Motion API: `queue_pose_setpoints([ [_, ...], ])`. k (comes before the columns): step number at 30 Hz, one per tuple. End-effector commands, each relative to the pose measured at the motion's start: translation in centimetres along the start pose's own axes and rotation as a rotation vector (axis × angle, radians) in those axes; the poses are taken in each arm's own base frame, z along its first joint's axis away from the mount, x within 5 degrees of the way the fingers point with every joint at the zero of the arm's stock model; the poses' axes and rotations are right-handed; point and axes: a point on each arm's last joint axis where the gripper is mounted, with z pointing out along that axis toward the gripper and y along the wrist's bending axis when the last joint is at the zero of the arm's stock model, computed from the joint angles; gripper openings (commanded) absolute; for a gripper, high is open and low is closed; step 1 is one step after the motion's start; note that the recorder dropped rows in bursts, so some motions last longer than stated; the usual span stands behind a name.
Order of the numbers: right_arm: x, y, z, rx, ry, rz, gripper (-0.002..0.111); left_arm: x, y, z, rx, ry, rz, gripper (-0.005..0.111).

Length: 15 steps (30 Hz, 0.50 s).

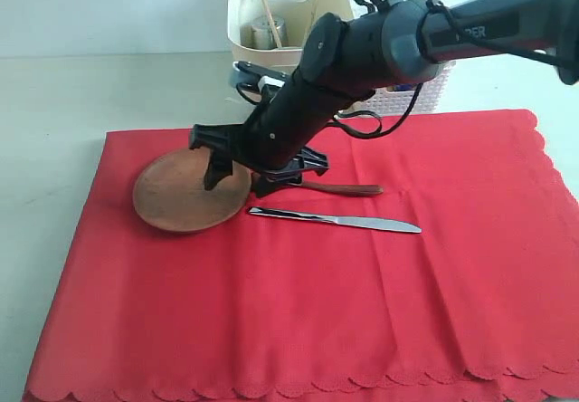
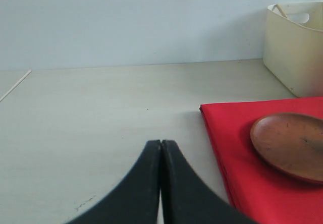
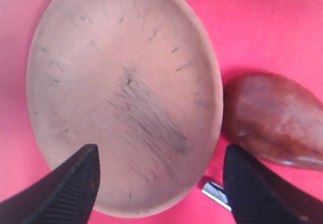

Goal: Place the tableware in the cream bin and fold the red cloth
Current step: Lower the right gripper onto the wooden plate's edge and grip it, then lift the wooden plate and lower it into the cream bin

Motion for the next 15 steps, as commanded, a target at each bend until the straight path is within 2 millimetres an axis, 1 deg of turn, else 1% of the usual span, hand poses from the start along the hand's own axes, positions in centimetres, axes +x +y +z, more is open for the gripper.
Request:
queue_pose_setpoints([
  [1,0.0,-0.3,0.9,-0.006,-0.011,0.024,0.066,-0.1,0.0,0.0,0.000,-0.008,-0.010,0.003],
  [6,0.2,-0.9,2.1,-0.007,0.003,0.059,0.066,-0.1,0.0,0.0,0.000,-0.008,-0.010,0.003],
  [8,0.2,-1.1,2.4,-0.004,0.009,0.066,0.062,-0.1,0.0,0.0,0.000,-0.008,-0.010,0.003],
  [9,0.3,-1.2,2.6,-0.002,0.011,0.067,0.060,-0.1,0.0,0.0,0.000,-0.008,-0.010,0.003],
  [12,0.3,-1.2,2.7,-0.001,0.011,0.068,0.047,-0.1,0.0,0.0,0.000,-0.008,-0.010,0.003],
  [15,0.3,-1.2,2.7,-0.001,0.011,0.068,0.031,-0.1,0.0,0.0,0.000,-0.008,-0.010,0.003],
])
